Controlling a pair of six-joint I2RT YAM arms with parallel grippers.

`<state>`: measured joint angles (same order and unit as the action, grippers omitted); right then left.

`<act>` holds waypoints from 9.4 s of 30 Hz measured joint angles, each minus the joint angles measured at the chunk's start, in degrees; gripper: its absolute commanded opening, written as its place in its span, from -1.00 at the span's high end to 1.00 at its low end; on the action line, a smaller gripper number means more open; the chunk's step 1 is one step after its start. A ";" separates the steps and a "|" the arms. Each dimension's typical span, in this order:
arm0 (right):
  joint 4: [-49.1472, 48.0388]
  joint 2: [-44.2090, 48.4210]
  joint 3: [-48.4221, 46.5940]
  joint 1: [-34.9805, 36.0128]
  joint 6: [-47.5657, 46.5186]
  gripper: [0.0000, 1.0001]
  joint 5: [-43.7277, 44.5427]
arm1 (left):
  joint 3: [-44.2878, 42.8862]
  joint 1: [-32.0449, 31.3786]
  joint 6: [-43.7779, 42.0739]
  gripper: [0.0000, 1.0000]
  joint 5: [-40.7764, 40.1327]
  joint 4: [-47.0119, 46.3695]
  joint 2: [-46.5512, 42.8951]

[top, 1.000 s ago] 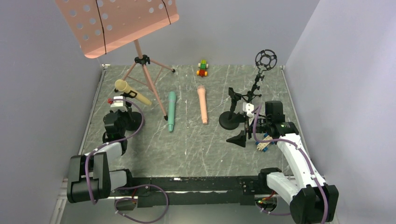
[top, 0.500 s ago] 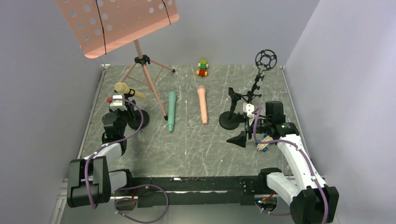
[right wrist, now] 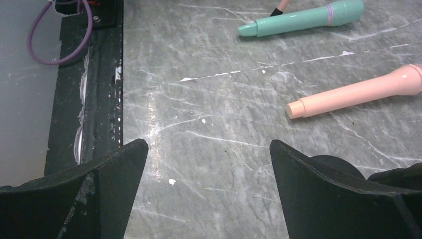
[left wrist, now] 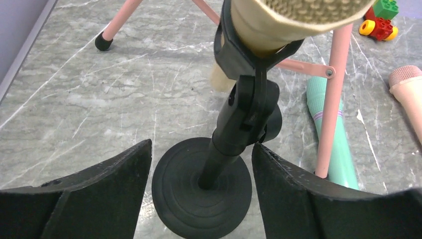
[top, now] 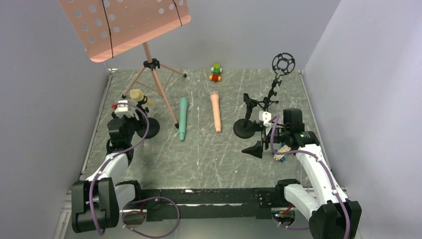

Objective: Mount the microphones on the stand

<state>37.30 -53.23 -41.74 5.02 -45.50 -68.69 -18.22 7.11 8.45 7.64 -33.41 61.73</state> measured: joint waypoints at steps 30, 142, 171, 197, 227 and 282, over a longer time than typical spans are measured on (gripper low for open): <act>-0.04 -0.31 0.00 -1.05 0.00 -1.00 0.72 | -4.79 0.02 13.33 -0.99 4.17 39.34 -24.04; -58.38 -7.69 15.82 4.33 33.88 1.00 32.26 | -8.37 -1.36 12.22 -0.99 38.60 46.51 -36.89; -40.85 -16.48 4.83 18.34 17.35 0.49 9.60 | -8.37 -2.45 12.22 -0.99 38.56 46.53 -36.35; -0.87 -19.50 -6.95 -2.99 -15.61 -0.99 1.99 | -8.04 -2.71 13.46 -0.99 38.86 45.16 -36.85; -0.22 -1.68 -2.01 -16.83 -6.05 -0.99 -2.54 | -24.22 -31.74 13.25 -0.99 10.32 59.23 -22.99; 10.49 -15.52 -9.51 0.52 -22.03 -0.99 2.95 | -15.65 -33.73 3.15 -0.99 9.46 53.92 -25.29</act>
<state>47.79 -68.75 -51.24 5.54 -67.53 -65.73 -33.87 -26.61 11.60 17.10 20.51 36.45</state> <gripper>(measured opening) 0.994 0.994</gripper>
